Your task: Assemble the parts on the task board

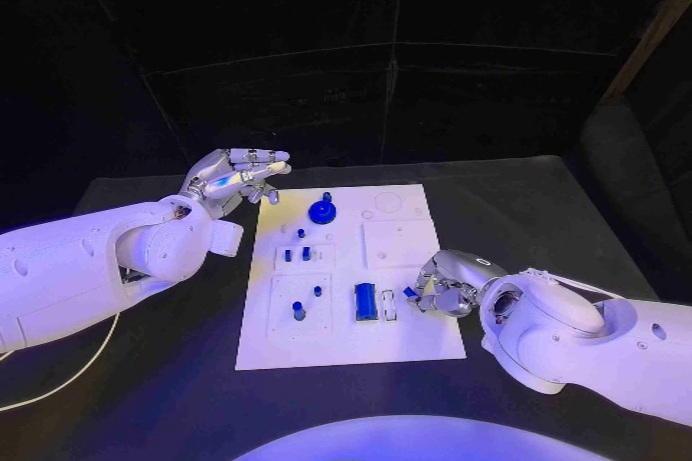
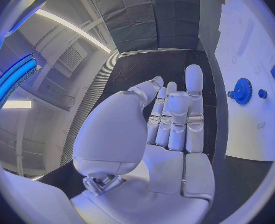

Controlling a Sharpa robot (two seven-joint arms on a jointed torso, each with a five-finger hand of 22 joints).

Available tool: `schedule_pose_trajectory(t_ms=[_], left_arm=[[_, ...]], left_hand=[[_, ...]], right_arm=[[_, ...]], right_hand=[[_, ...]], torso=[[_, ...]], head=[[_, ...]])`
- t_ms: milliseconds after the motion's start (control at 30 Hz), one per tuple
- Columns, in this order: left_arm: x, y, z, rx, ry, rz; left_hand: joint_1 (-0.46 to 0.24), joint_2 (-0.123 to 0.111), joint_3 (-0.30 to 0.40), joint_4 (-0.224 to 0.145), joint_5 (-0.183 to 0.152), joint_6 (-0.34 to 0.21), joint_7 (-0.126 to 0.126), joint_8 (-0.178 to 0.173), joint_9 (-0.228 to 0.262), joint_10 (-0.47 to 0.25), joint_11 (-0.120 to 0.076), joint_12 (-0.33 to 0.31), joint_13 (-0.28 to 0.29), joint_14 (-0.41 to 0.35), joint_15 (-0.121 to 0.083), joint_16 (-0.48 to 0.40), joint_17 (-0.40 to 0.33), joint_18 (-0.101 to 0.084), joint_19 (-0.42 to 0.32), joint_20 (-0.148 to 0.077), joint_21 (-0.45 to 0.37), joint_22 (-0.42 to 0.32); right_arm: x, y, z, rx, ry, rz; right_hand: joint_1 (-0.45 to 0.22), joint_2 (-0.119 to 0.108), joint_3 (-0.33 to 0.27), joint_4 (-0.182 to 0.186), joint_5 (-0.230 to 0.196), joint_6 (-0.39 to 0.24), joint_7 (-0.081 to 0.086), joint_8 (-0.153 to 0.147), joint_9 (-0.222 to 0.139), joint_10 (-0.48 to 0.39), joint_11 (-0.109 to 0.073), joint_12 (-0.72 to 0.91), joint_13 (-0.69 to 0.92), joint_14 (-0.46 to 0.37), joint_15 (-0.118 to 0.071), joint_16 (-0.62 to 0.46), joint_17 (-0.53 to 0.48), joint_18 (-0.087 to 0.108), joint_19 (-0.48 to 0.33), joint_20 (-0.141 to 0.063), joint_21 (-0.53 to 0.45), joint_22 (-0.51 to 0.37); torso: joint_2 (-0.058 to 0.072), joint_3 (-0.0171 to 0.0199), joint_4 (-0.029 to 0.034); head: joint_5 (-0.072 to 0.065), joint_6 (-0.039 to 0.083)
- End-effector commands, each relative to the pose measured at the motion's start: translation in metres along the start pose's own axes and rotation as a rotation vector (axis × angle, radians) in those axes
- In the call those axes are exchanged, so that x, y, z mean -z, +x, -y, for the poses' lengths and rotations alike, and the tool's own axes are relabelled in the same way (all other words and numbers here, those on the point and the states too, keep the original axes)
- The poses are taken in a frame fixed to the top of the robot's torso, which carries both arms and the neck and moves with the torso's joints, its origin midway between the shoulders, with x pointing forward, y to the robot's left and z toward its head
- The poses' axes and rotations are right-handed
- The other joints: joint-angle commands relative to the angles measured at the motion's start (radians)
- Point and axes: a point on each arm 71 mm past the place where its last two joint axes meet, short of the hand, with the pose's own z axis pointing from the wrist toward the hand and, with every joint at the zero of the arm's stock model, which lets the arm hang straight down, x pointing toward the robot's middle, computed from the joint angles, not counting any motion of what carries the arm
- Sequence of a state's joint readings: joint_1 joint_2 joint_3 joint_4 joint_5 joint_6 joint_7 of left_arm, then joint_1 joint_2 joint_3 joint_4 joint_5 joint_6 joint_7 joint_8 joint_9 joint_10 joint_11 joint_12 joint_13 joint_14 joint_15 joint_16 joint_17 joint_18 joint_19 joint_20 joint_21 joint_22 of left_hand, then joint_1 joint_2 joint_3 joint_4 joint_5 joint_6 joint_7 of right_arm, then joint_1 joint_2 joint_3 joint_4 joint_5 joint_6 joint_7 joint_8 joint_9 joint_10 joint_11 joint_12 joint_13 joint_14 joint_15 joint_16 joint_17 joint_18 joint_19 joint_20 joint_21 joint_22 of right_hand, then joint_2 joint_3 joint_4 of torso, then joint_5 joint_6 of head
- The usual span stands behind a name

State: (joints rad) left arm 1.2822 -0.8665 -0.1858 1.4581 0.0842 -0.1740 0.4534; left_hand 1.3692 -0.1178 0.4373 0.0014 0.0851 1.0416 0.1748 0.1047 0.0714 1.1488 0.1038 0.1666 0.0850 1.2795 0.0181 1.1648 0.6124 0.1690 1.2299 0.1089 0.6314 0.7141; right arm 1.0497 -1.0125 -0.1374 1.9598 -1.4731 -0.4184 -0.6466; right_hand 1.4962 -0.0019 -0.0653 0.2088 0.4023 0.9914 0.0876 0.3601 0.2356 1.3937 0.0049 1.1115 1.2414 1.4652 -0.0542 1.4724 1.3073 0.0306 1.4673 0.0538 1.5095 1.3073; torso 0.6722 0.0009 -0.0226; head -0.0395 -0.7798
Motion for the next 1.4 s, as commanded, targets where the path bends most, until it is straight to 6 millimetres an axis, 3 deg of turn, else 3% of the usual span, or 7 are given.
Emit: schedule_pose_trajectory(t_ms=[33, 533, 1400], left_arm=[[0.000, 0.002, 0.001, 0.007, 0.004, -0.013], [0.001, 0.002, 0.001, 0.009, 0.003, -0.017], [0.001, 0.002, 0.001, 0.010, 0.000, -0.019]], left_hand=[[-0.011, 0.000, -0.007, 0.000, 0.003, -0.007, 0.003, 0.005, -0.001, -0.007, -0.002, 0.007, 0.001, -0.007, -0.003, -0.003, -0.001, 0.013, -0.005, 0.005, -0.004, -0.001], [-0.011, 0.000, -0.007, 0.000, 0.003, -0.007, 0.003, 0.005, -0.001, -0.007, -0.002, 0.007, 0.001, -0.007, -0.003, -0.003, -0.001, 0.013, -0.005, 0.005, -0.004, -0.001], [-0.011, 0.000, -0.007, 0.000, 0.003, -0.007, 0.003, 0.005, -0.001, -0.007, -0.002, 0.007, 0.001, -0.007, -0.003, -0.003, -0.001, 0.013, -0.005, 0.005, -0.004, -0.001]], right_arm=[[-0.002, 0.000, -0.004, -0.072, -0.002, 0.021], [-0.013, 0.009, -0.021, -0.087, -0.013, -0.015], [-0.017, 0.011, -0.023, -0.084, -0.012, -0.018]], right_hand=[[-0.032, -0.019, -0.003, 0.014, -0.009, 0.008, 0.000, -0.001, -0.002, 0.011, 0.001, 0.010, 0.009, 0.071, -0.004, 0.000, 0.089, -0.004, 0.025, 0.003, -0.003, 0.170], [-0.091, -0.030, -0.036, 0.056, -0.019, 0.024, -0.007, 0.007, 0.008, 0.020, -0.003, 0.017, 0.014, 0.072, -0.007, 0.002, 0.094, -0.005, 0.029, 0.000, 0.000, 0.175], [-0.110, -0.026, -0.057, 0.073, -0.022, 0.040, -0.015, 0.017, 0.017, 0.023, -0.009, 0.017, 0.014, 0.072, -0.012, 0.000, 0.091, -0.005, 0.028, -0.004, -0.002, 0.173]], torso=[[0.001, 0.0010, -0.0006], [0.000, 0.0005, -0.0012], [0.000, 0.0011, -0.0016]], head=[[0.001, 0.000], [0.003, -0.003], [0.005, -0.004]])
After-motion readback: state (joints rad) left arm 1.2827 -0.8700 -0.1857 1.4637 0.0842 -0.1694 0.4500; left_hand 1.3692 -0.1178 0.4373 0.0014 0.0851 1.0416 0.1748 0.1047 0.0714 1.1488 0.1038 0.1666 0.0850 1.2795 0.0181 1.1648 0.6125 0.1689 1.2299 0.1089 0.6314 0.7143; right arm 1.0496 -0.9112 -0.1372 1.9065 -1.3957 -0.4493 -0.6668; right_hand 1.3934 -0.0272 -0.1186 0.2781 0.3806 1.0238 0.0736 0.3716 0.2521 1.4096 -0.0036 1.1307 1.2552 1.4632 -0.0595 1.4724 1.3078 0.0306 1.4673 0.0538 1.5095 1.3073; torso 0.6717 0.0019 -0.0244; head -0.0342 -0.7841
